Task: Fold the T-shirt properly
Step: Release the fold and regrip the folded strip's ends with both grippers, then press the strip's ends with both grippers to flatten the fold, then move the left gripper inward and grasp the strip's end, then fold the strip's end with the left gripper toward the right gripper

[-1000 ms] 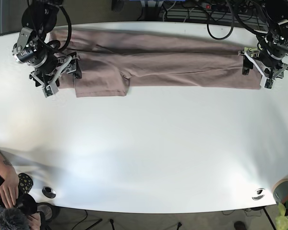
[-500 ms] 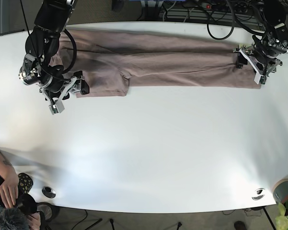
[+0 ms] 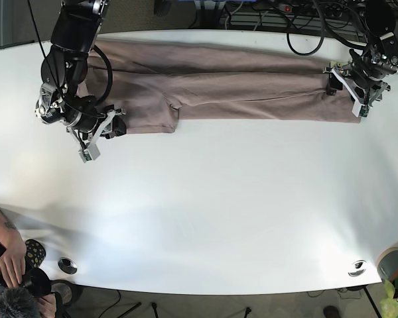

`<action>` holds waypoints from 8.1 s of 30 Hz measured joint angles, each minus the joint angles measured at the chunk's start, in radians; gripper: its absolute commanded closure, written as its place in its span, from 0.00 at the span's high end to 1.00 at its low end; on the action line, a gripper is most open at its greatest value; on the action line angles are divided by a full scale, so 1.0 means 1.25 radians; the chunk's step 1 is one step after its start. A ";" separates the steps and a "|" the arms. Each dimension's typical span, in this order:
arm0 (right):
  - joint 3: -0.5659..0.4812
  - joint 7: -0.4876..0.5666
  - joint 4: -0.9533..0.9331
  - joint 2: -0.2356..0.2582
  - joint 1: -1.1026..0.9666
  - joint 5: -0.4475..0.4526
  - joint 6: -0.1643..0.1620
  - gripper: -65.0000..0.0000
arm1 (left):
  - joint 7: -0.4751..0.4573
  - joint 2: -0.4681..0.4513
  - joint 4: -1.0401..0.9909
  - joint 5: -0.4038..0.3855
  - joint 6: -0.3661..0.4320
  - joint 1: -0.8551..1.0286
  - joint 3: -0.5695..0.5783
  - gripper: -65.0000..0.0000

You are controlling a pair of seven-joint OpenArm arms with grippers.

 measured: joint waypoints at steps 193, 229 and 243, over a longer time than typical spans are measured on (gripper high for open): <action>0.064 -0.053 0.277 -0.088 -0.279 0.139 0.002 0.82 | 0.189 -0.050 0.216 -0.061 0.101 -0.064 0.488 0.56; 0.064 -0.053 0.277 -0.089 -0.279 0.139 0.002 0.82 | 0.182 -0.084 0.163 -0.052 0.105 -0.040 0.486 0.56; 0.064 -0.047 0.277 -0.106 -0.281 0.139 0.002 0.82 | 0.183 -0.040 0.154 -0.049 0.107 -0.068 0.484 0.07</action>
